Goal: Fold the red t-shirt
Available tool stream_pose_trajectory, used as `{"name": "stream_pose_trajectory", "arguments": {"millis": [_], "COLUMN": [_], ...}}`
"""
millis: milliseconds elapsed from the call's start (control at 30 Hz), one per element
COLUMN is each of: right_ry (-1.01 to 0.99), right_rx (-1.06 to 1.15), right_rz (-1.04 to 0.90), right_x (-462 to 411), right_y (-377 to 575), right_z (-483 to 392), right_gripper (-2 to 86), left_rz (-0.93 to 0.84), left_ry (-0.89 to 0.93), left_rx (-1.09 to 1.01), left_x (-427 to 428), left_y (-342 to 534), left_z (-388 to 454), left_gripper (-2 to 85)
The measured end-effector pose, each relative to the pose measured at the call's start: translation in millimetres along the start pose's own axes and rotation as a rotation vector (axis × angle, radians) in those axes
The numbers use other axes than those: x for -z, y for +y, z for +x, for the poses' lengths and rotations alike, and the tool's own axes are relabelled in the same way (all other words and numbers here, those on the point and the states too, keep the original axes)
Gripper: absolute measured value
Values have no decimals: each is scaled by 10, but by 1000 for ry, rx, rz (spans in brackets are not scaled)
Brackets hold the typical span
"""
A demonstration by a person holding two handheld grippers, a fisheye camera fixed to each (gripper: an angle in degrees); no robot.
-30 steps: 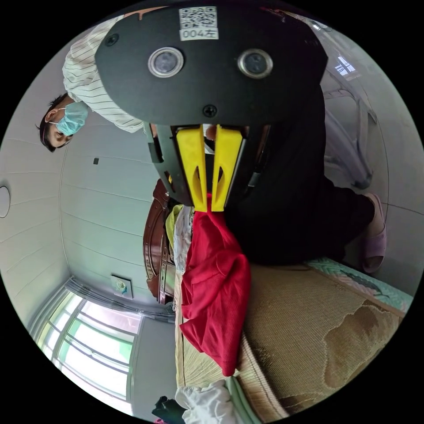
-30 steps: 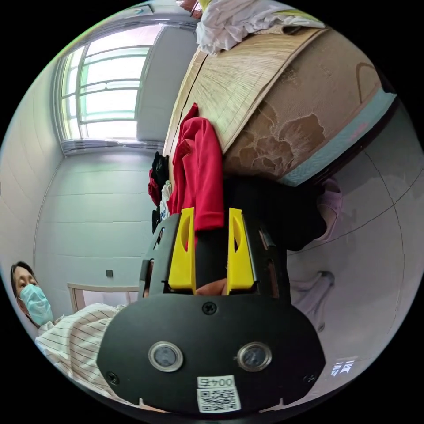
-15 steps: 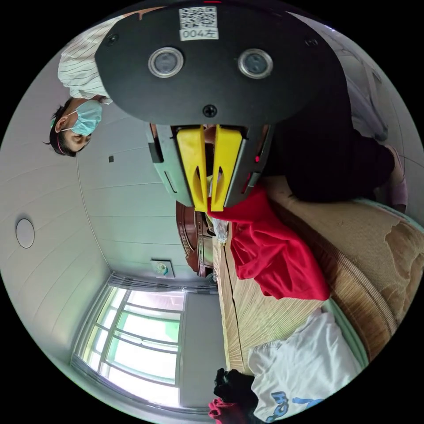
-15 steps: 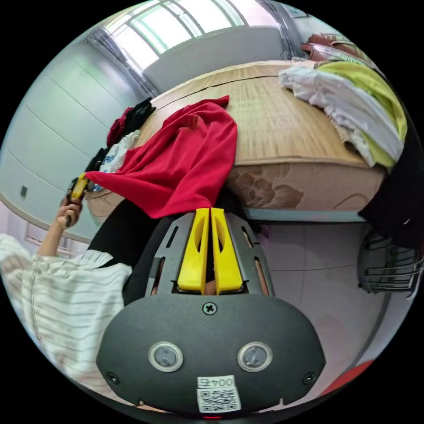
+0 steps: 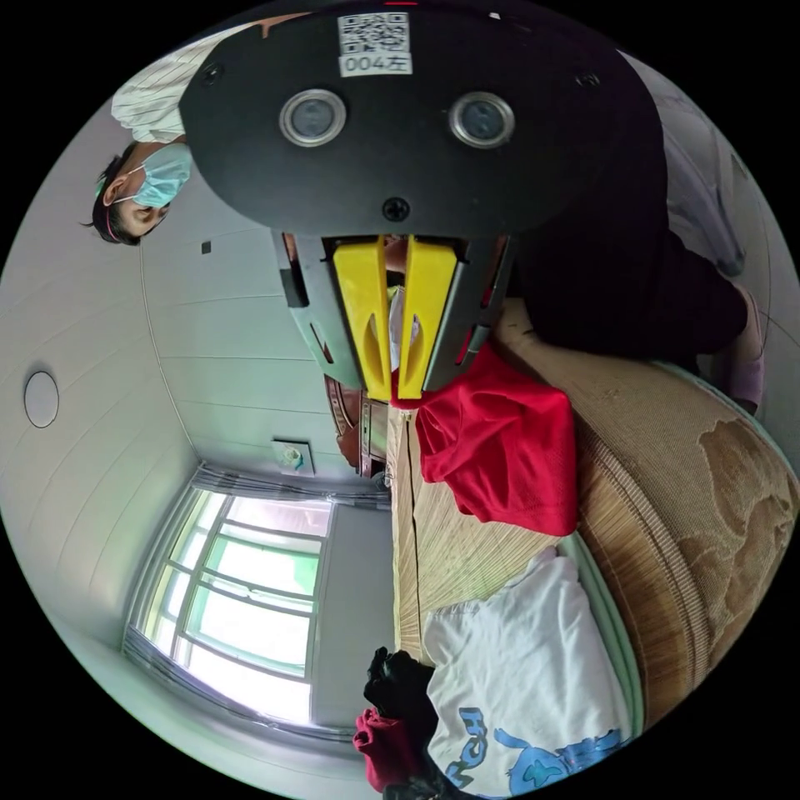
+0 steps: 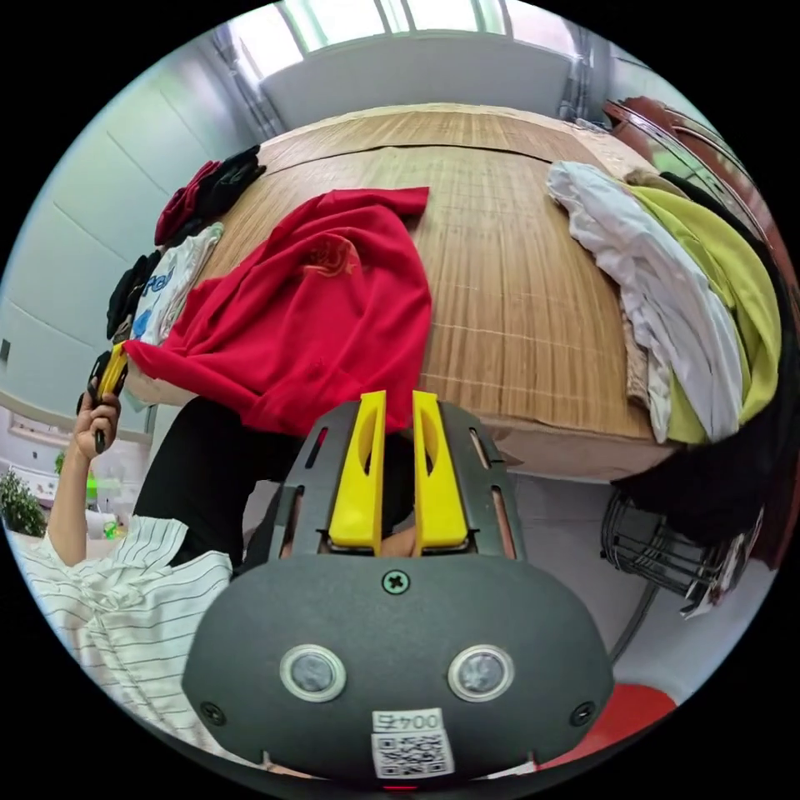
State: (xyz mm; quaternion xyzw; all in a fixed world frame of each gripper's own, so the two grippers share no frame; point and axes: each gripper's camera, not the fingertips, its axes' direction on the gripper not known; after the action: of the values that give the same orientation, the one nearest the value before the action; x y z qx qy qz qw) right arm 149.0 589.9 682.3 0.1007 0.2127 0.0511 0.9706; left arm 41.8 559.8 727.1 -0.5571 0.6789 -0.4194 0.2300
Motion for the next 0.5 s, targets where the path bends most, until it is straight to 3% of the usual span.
{"name": "stream_pose_trajectory", "arguments": {"millis": [167,267,500], "right_ry": [75,323,571], "right_rx": [82,278,429], "right_rz": [206,225,247], "right_x": [164,-93,-541], "right_y": [592,777,555], "right_z": [-869,-1759,-2682], "right_gripper": [87,106,114], "left_rz": [-6,-12,-22], "left_ry": [10,13,15], "left_rx": [0,-1,-5], "left_x": [-26,-57,-87], "left_y": [-12,-2,39], "left_z": [38,70,156], "left_gripper": [17,17,19]}}
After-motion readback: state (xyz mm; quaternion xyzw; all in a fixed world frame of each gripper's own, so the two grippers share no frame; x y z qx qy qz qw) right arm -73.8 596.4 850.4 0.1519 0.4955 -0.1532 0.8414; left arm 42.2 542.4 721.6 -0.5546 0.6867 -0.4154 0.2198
